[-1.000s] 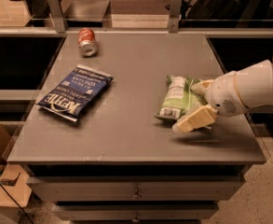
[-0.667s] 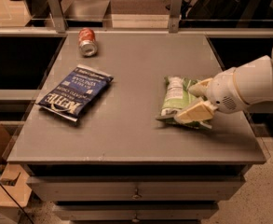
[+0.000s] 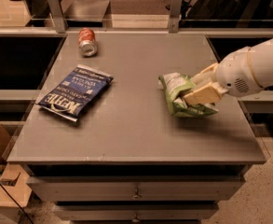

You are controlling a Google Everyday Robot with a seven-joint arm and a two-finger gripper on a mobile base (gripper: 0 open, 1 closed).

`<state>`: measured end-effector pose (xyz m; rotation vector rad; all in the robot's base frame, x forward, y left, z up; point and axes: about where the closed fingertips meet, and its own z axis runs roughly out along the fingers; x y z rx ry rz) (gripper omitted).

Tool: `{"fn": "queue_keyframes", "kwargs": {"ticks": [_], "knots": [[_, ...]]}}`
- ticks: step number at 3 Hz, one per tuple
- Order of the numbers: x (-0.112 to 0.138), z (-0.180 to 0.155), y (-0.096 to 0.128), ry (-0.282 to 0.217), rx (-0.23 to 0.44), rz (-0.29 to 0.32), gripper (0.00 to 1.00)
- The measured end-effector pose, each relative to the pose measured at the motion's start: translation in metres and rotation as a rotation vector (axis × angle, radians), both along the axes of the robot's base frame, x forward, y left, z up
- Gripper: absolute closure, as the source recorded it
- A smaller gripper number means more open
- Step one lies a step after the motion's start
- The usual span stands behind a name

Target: Pick green jalapeno chip bag

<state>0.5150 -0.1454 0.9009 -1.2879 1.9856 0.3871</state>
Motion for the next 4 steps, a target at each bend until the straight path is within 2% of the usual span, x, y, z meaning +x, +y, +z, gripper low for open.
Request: {"fn": "queue_keyframes", "kwargs": {"ticks": [1, 2, 3, 4], "knots": [[0.007, 0.043, 0.000, -0.075, 0.025, 0.030, 1.00], [0.016, 0.097, -0.001, -0.186, 0.008, 0.069, 1.00], [0.019, 0.118, -0.002, -0.228, 0.010, 0.069, 1.00], [0.019, 0.118, -0.002, -0.228, 0.010, 0.069, 1.00]]}}
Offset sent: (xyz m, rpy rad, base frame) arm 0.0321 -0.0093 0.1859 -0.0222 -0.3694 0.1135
